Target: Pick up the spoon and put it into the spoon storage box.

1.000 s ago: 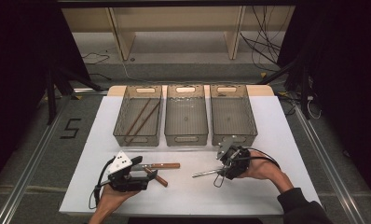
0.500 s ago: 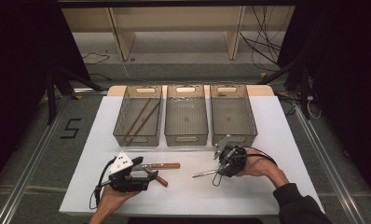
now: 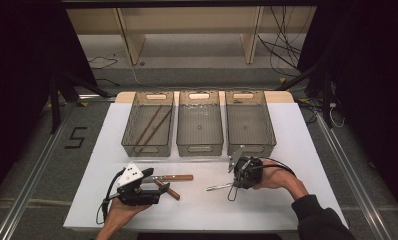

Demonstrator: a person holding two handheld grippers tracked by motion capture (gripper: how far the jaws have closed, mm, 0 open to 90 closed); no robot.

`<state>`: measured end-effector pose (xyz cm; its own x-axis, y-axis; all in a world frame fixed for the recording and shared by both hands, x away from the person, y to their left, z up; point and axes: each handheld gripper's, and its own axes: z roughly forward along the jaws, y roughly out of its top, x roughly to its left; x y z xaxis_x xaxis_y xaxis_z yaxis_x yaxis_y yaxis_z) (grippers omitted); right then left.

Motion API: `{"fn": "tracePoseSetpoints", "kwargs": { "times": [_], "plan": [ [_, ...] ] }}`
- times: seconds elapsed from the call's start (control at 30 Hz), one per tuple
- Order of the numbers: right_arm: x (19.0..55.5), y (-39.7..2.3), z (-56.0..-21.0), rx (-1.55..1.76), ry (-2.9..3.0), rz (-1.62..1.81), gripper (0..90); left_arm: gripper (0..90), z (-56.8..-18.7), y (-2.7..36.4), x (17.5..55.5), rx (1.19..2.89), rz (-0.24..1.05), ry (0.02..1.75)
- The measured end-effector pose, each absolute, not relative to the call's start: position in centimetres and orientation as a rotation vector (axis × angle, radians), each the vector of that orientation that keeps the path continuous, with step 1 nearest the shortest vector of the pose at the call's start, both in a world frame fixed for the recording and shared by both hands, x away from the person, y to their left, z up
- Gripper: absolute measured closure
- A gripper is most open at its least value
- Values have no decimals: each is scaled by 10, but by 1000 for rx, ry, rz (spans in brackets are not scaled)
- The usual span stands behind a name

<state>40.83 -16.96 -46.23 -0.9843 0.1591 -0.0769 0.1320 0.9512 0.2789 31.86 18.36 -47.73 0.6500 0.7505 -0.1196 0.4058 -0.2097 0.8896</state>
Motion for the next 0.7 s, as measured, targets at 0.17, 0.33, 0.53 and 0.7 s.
{"fn": "tracePoseSetpoints", "kwargs": {
  "times": [0.17,0.33,0.53,0.7],
  "plan": [
    [404,-167,-461,177,3008,384,781,183,-478,184,319,1825,416,930],
    [400,-166,-460,138,3005,361,801,184,-477,184,319,1828,415,930],
    [399,-165,-459,134,3001,366,830,186,-478,183,319,1829,413,931],
    [399,-165,-459,136,3011,370,841,186,-478,184,319,1830,413,932]
  ]
}}
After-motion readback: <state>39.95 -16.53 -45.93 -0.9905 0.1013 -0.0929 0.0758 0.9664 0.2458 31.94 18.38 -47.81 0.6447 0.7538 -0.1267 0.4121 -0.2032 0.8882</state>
